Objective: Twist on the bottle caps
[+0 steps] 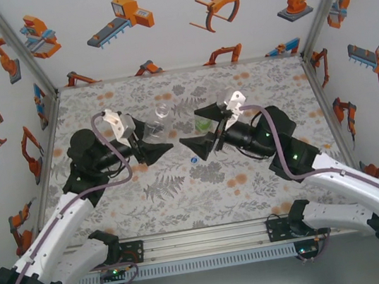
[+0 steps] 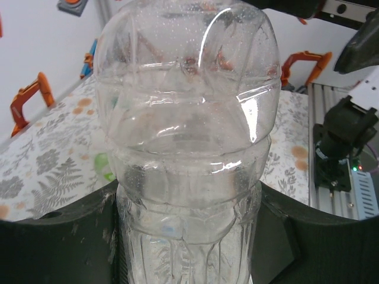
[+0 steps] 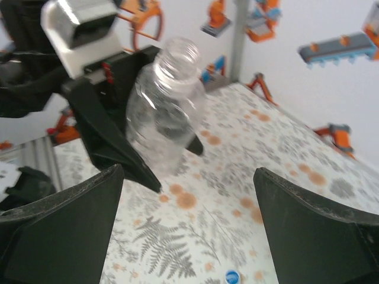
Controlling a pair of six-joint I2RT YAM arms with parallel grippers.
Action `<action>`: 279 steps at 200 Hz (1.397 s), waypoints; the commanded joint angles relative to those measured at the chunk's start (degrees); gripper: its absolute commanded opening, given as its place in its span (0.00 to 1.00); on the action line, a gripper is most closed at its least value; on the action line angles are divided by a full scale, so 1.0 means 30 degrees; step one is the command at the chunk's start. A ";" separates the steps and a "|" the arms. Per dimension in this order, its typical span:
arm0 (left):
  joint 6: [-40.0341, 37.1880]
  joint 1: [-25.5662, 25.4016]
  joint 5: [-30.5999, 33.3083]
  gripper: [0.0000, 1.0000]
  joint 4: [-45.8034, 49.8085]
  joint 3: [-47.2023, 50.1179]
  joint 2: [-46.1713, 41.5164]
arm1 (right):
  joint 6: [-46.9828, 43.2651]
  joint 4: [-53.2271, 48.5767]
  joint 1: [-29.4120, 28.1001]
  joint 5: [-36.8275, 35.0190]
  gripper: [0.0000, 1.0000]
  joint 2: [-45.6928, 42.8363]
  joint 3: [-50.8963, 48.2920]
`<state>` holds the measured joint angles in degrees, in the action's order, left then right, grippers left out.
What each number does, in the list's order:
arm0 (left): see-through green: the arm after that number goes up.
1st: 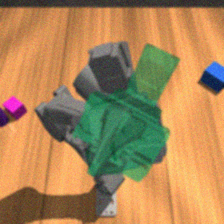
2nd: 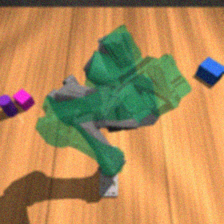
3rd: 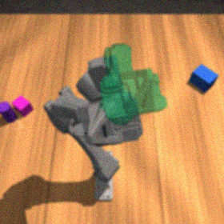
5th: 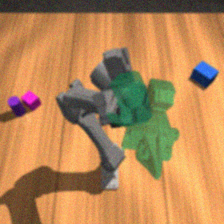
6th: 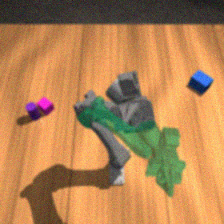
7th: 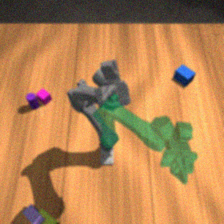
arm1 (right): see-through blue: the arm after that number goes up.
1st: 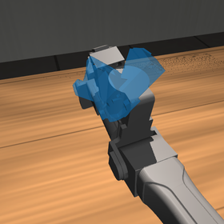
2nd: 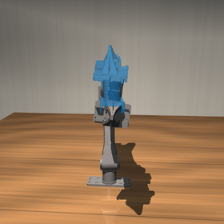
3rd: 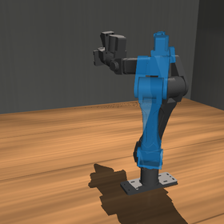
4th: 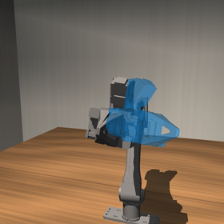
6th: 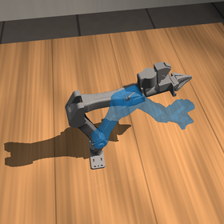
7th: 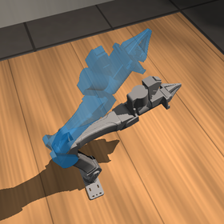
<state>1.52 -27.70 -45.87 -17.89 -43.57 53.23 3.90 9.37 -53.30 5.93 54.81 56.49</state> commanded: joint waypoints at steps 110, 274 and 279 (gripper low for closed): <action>-0.0348 0.0519 0.1362 0.00 0.2444 -0.1325 -0.1106 | 0.5318 -1.1503 0.1163 -0.4278 0.70 0.9560 0.4129; -0.1268 0.0157 0.1651 0.00 0.3047 -0.1210 -0.1392 | 0.5733 -1.3961 0.2093 -0.2856 0.55 1.8867 0.8851; -0.1343 0.0165 0.1680 0.00 0.3112 -0.1238 -0.1378 | 0.5705 -1.3958 0.2092 -0.2831 0.55 1.8948 0.8875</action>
<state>-0.89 -26.98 -40.14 -8.95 -46.39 49.43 21.04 -30.44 -47.05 -2.37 110.63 80.55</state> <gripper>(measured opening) 0.580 0.558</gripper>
